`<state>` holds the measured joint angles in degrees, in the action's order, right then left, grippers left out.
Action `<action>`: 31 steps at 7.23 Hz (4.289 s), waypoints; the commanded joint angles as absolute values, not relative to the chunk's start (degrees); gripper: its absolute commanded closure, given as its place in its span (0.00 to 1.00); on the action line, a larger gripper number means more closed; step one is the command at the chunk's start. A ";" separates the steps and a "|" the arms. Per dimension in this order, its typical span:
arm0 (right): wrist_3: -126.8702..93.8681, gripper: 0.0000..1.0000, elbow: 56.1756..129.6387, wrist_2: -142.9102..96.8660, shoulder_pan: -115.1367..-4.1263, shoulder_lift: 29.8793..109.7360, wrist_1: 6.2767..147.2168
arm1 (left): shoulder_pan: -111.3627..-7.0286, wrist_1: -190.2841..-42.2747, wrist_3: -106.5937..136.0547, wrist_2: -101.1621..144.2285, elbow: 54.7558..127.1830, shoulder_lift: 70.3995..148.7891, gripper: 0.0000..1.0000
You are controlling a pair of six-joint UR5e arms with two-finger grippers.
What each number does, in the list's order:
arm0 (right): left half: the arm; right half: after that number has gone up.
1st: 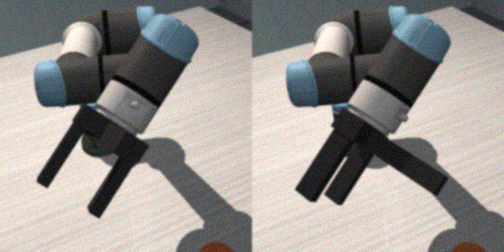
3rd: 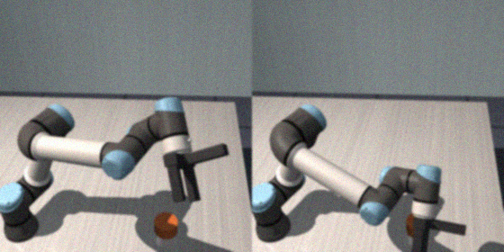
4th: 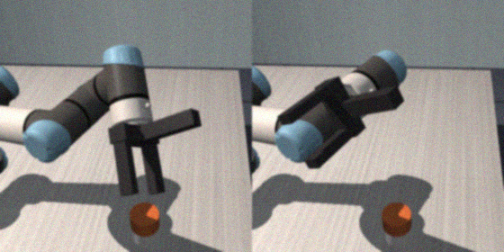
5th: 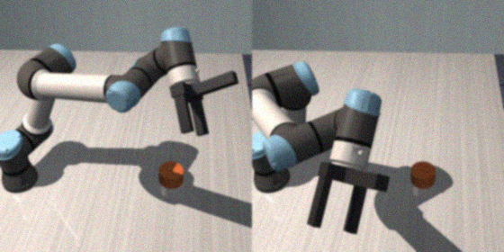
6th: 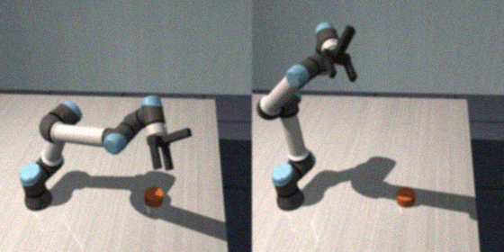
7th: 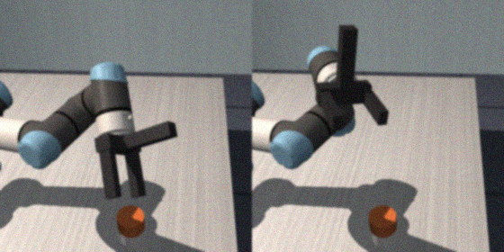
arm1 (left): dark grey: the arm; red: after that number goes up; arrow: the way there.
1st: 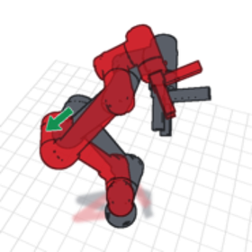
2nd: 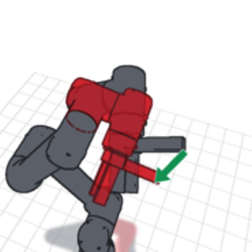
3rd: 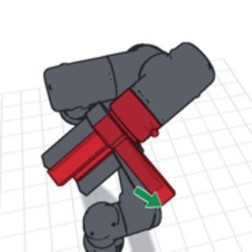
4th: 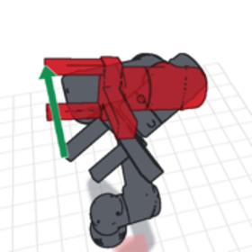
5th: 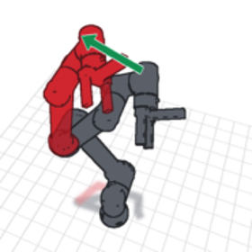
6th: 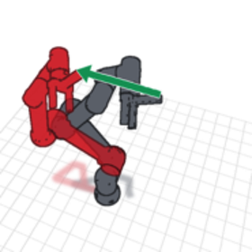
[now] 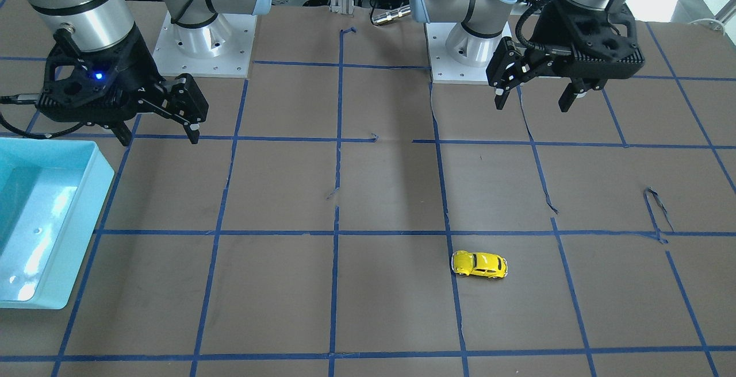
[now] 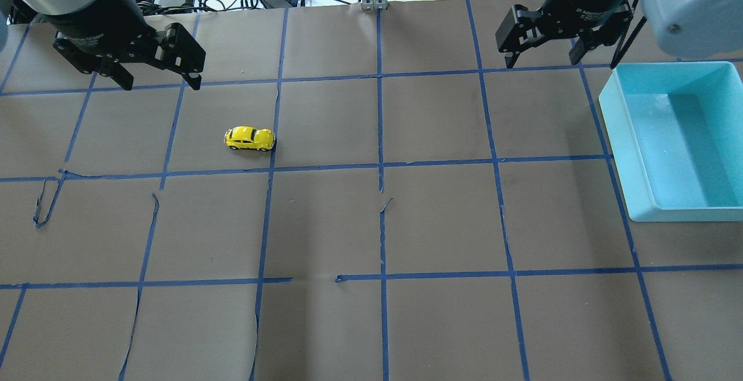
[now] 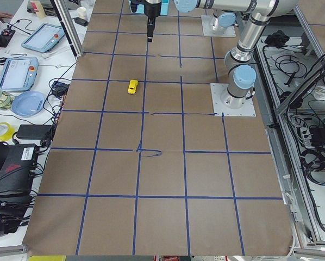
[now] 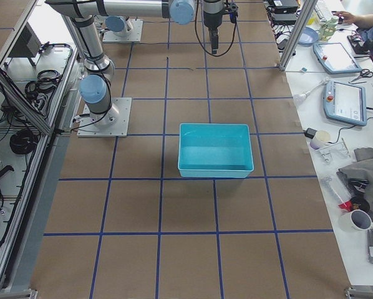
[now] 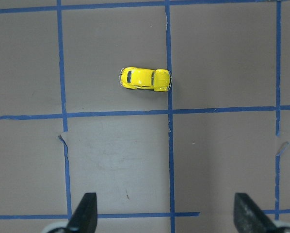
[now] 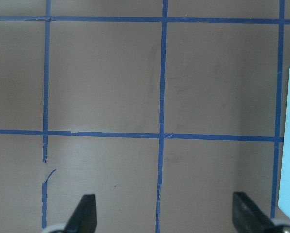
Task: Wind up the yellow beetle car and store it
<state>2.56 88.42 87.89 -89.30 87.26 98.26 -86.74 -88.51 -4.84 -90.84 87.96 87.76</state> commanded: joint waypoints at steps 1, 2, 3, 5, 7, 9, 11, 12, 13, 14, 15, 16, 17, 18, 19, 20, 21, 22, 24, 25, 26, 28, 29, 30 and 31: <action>2.55 0.00 88.42 87.98 -89.30 87.28 98.26 | -86.66 -87.28 -4.92 -90.88 87.80 88.41 0.00; 2.55 0.00 88.42 88.07 -89.30 87.28 98.26 | -86.66 -87.71 -4.83 -90.97 87.89 87.90 0.00; 2.55 0.00 88.42 88.07 -89.30 87.28 98.26 | -86.83 -88.24 -4.66 -90.79 87.72 87.80 0.00; 2.55 0.00 88.42 87.98 -89.30 87.28 98.26 | -86.93 -88.24 -5.27 -90.53 87.89 88.33 0.00; 2.55 0.00 88.42 87.98 -89.30 87.28 98.26 | -86.92 -88.24 -4.92 -90.44 88.07 87.98 0.00; 2.55 0.00 88.50 87.80 -89.30 87.19 98.26 | -86.31 -88.24 -5.36 -90.53 88.24 88.59 0.00; 2.64 0.00 88.42 87.80 -89.30 87.28 98.26 | -86.04 -87.63 -5.45 -90.61 88.95 88.68 0.00; 2.55 0.00 88.50 87.80 -89.30 87.28 98.26 | -86.13 -87.45 -4.93 -90.53 88.95 89.12 0.00; 2.55 0.00 88.77 87.80 -89.30 87.28 98.35 | -86.13 -86.49 -5.79 -90.53 88.95 89.21 0.00; 2.55 0.00 88.94 87.72 -89.30 87.28 98.35 | -86.13 -86.05 -5.80 -90.44 89.12 89.21 0.00; 2.55 0.00 89.03 87.71 -89.30 87.36 98.35 | -86.13 -86.04 -5.80 -90.44 89.12 89.21 0.00; 2.55 0.00 89.12 87.71 -89.30 87.36 98.35 | -86.13 -85.61 -5.89 -90.53 89.30 89.21 0.05; 2.55 0.00 89.12 87.71 -89.30 87.36 98.35 | -86.13 -85.17 -6.06 -90.53 89.21 89.30 0.05; 2.55 0.00 89.12 87.71 -89.30 87.36 98.35 | -86.31 -85.08 -6.24 -90.35 89.47 89.30 0.04; 2.55 0.00 89.12 87.71 -89.30 87.28 98.35 | -86.40 -85.08 -6.24 -90.44 89.47 89.30 0.03; 2.55 0.00 89.12 87.71 -89.30 87.28 98.35 | -86.40 -85.08 -6.24 -90.44 89.47 89.30 0.02; 2.55 0.00 89.12 87.71 -89.30 87.36 98.35 | -86.31 -85.08 -6.33 -90.44 89.47 89.30 0.02; 2.55 0.00 89.12 87.71 -89.30 87.36 98.35 | -86.40 -85.08 -6.85 -90.44 89.30 89.30 0.02; 2.64 0.00 89.12 87.80 -89.30 87.36 98.35 | -86.40 -84.99 -7.29 -90.35 89.21 89.30 0.01; 2.64 0.00 89.12 87.89 -89.30 87.36 98.35 | -86.40 -84.99 -7.82 -88.96 89.47 89.30 0.01; 2.64 0.00 89.12 87.89 -89.30 87.36 98.35 | -86.40 -84.38 -9.65 -89.21 89.39 89.91 0.01; 2.64 0.00 89.12 87.80 -89.30 87.36 98.35 | -86.13 -83.76 -31.01 -88.77 90.08 92.62 0.01; 2.64 0.00 89.12 87.80 -89.30 87.36 98.35 | -86.13 -83.59 -43.99 -88.51 91.48 94.90 0.01; 2.64 0.00 89.12 87.80 -89.30 87.36 98.35 | -86.13 -81.50 -50.56 -85.55 92.71 97.10 0.00; 2.64 0.00 89.12 87.72 -89.30 87.36 98.35 | -86.05 -79.47 -61.07 -85.87 93.86 99.64 0.00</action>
<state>2.64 89.12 87.78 -89.29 87.36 98.35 -86.11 -81.69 -49.07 -86.61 92.42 96.67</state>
